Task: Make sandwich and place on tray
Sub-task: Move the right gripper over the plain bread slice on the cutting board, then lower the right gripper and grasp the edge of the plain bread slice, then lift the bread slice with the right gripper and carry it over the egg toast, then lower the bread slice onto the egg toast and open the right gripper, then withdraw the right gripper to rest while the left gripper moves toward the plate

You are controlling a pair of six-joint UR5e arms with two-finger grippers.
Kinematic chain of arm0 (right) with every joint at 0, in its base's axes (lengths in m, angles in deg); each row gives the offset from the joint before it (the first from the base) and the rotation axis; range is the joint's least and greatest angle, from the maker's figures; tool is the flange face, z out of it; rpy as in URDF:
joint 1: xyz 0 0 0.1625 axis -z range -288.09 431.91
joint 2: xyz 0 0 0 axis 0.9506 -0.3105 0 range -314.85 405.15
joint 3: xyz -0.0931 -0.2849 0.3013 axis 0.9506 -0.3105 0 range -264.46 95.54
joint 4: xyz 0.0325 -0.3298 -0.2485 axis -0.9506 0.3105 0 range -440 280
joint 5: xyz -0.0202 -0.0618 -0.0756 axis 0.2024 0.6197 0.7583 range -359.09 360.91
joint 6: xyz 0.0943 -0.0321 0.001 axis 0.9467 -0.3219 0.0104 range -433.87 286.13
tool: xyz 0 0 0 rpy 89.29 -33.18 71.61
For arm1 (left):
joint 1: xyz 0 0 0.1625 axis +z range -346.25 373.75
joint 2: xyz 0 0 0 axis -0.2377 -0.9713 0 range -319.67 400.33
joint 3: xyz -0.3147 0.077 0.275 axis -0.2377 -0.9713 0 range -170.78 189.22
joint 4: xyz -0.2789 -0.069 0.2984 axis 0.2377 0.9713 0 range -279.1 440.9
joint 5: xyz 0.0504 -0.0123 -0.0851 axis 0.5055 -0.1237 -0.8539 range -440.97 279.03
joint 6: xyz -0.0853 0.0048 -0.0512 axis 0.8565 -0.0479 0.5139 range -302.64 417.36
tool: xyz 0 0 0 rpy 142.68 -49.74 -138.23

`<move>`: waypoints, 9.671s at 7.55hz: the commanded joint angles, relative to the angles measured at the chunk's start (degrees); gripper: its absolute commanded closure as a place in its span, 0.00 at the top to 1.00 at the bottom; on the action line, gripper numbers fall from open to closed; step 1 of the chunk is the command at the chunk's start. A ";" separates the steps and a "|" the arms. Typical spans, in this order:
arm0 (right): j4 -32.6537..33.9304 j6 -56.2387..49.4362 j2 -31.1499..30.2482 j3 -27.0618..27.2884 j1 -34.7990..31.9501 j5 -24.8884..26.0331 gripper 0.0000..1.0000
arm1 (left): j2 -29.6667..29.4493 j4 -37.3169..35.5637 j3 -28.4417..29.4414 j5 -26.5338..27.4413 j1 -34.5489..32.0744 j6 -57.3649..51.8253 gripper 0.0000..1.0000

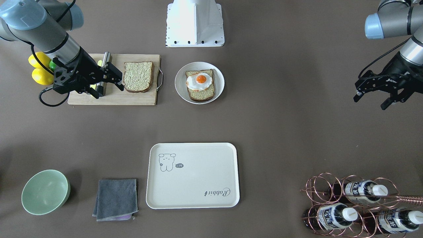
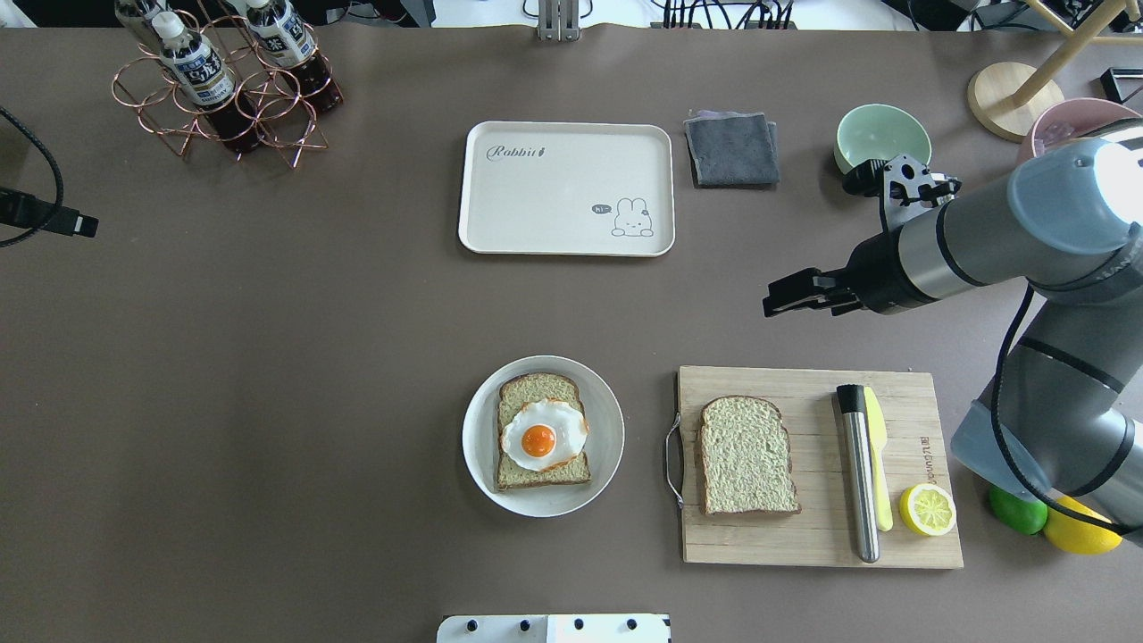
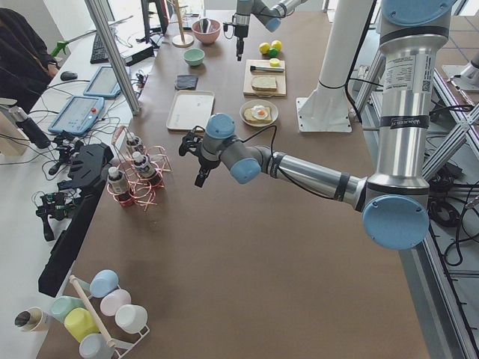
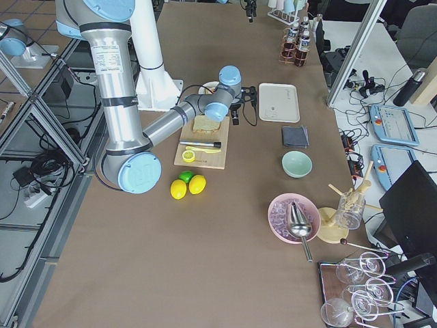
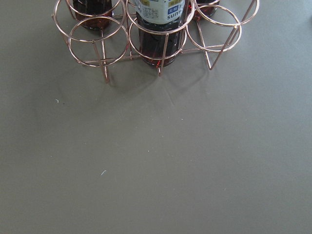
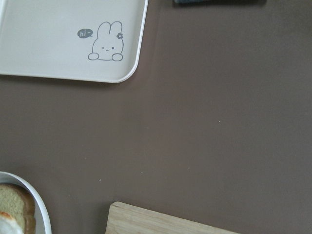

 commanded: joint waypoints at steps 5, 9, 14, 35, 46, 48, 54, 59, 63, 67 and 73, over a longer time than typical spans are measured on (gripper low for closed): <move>-9.07 7.51 -8.37 1.77 16.65 14.01 1.00 | 0.42 3.01 0.73 0.10 0.14 2.95 0.98; -9.64 8.06 -9.44 1.95 20.36 16.93 0.85 | -0.02 3.01 1.26 0.10 0.14 2.34 0.98; -9.64 9.91 -10.94 2.74 21.42 17.38 0.53 | 0.07 3.19 0.99 0.09 -0.21 2.16 0.98; -33.09 22.39 -3.83 -3.58 9.90 -2.40 0.00 | -2.13 3.10 3.46 0.01 -0.30 1.90 0.97; -32.93 24.41 11.01 -13.24 20.99 14.56 0.00 | -3.01 3.36 5.30 -0.08 -0.30 2.07 0.97; -32.58 24.94 12.44 -14.13 20.98 14.65 0.00 | -2.92 3.36 5.48 -0.08 -0.30 2.07 0.97; -33.20 24.94 12.09 -16.60 21.77 14.65 0.00 | -3.80 3.28 6.01 -0.08 -0.30 1.98 0.97; -33.20 25.11 12.17 -16.16 23.61 16.39 0.00 | -5.12 3.36 7.59 -0.08 -0.30 1.98 0.97; -33.28 24.50 11.83 -16.60 23.62 16.41 0.00 | -5.30 3.36 7.85 0.01 -0.30 1.98 0.97; -33.20 25.02 11.47 -16.60 23.35 16.84 0.98 | -5.30 3.54 8.29 -0.08 -0.30 1.98 0.97; -32.67 26.95 9.81 -12.13 19.32 15.71 1.00 | -8.61 3.36 7.77 0.09 0.66 12.63 0.97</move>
